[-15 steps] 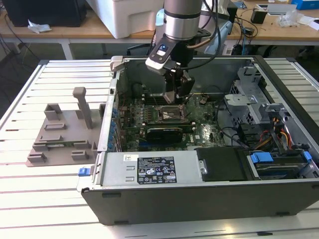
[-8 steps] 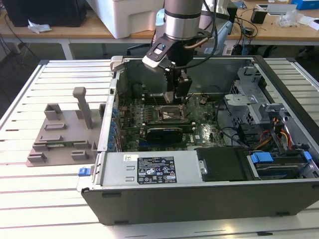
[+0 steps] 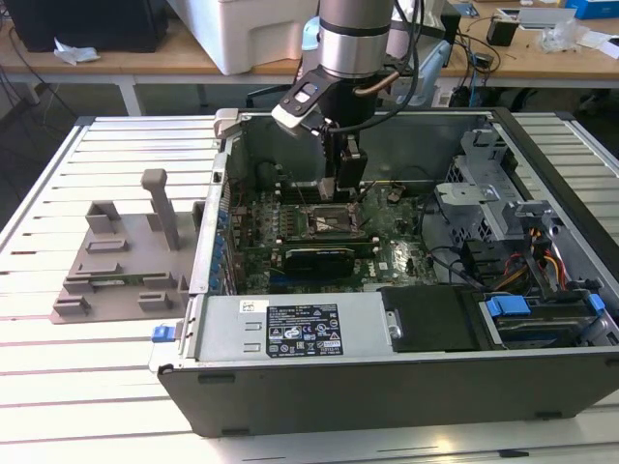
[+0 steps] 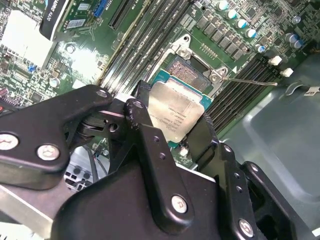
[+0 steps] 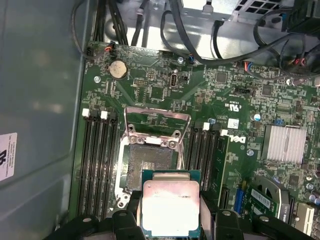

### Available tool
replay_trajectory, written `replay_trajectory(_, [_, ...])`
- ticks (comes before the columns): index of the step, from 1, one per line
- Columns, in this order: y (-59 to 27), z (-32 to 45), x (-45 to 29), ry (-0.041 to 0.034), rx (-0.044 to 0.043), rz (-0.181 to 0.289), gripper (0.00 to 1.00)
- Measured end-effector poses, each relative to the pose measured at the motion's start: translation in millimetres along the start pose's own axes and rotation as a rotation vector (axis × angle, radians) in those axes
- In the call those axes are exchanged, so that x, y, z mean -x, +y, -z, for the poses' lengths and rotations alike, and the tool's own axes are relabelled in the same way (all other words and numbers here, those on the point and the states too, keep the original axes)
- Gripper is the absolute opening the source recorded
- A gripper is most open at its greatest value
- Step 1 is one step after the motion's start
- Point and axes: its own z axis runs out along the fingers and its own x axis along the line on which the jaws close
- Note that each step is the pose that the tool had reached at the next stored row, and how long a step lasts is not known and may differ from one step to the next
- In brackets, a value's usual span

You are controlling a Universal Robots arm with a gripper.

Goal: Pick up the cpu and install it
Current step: 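Place the cpu into insertion slot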

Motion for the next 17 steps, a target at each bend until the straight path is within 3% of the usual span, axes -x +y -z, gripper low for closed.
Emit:
replay_trajectory(7, [0.0, -0.2, 0.0, -0.0002, -0.0001, 0.000, 0.55])
replay_trajectory(17, [0.4, -9.0, -1.5, 0.0001, 0.0000, 0.000, 0.55])
